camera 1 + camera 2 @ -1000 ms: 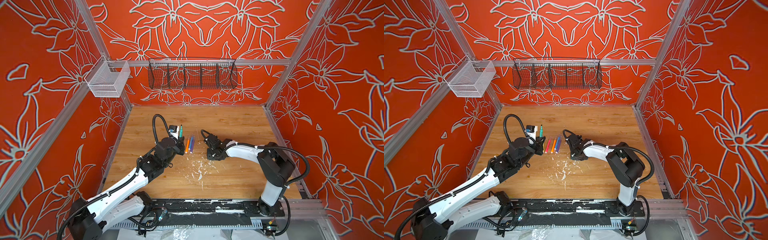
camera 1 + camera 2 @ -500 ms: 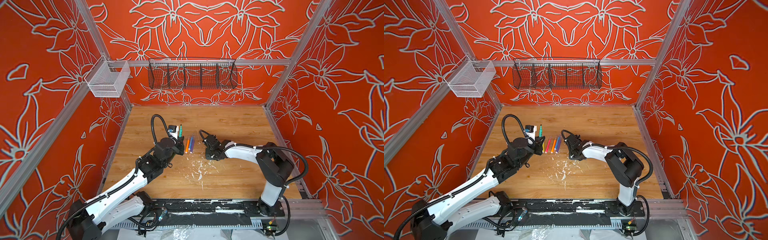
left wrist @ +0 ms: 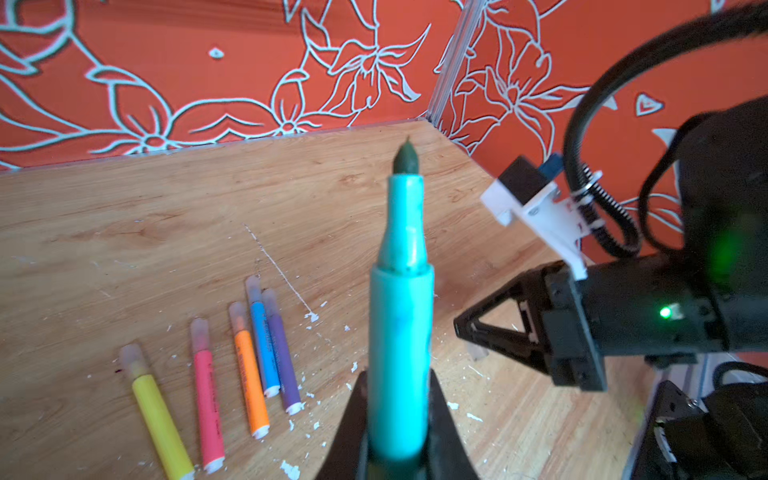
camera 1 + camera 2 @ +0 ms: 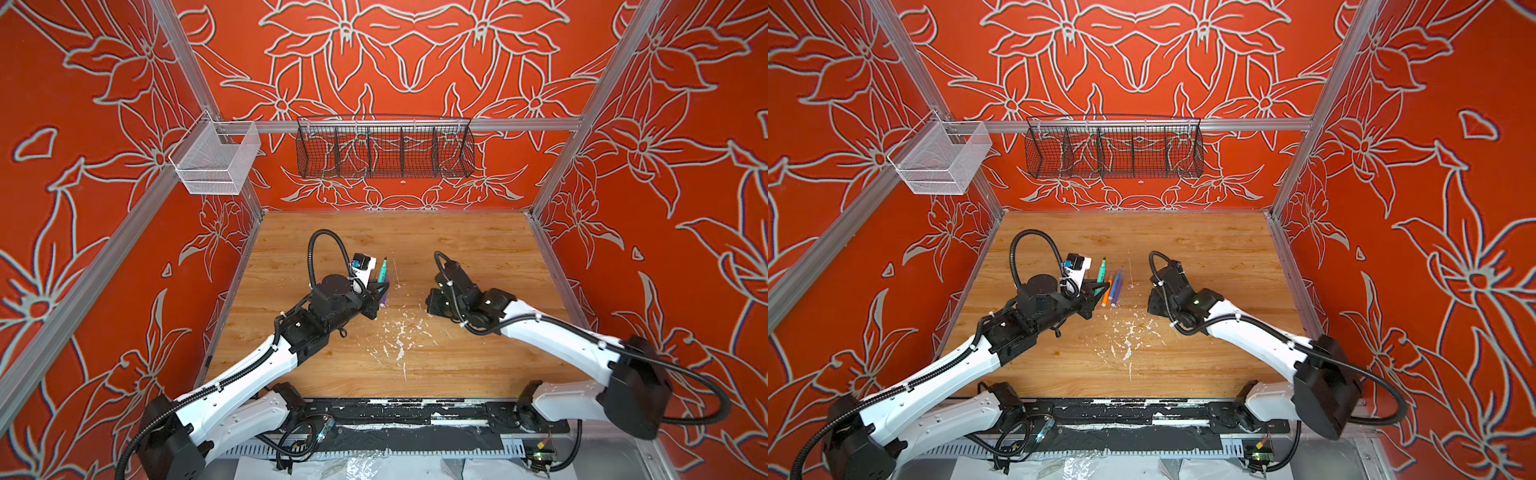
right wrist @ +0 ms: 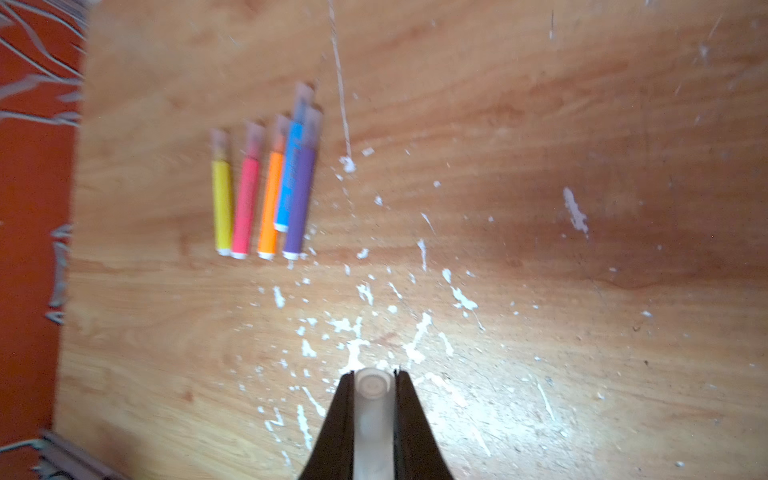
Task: Insert the pens into the pen caps
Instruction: 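Lift the cap and carry it above the green marker tip with right gripper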
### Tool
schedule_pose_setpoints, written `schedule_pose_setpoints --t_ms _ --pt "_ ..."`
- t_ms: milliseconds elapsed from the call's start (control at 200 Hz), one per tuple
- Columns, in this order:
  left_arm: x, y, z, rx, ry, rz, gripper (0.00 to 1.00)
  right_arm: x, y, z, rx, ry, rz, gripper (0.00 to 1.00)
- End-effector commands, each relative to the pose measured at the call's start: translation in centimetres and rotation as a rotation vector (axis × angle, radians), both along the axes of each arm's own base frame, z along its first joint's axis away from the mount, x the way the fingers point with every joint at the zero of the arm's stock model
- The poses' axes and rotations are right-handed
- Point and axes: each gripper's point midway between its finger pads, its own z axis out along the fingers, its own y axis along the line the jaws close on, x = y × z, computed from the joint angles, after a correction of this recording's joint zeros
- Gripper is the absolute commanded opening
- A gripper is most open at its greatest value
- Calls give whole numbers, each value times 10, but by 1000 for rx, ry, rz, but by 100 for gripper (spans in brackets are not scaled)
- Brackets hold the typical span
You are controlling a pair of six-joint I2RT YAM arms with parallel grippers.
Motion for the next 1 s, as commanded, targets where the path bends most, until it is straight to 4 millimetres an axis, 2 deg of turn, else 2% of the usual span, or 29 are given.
schedule_pose_setpoints --t_ms 0,225,455,605,996 --pt "-12 -10 13 -47 -46 -89 0 13 4 35 133 -143 -51 0" --pt "-23 -20 18 -68 -58 -160 0 20 32 133 391 -422 55 0" --pt "-23 -23 16 -59 -62 -170 0 15 53 194 594 -592 131 0" --pt "-24 -26 15 -60 -59 -182 0 11 68 211 676 -633 172 0" --pt "-25 -25 17 -55 -66 -175 0 7 82 224 710 -670 208 0"
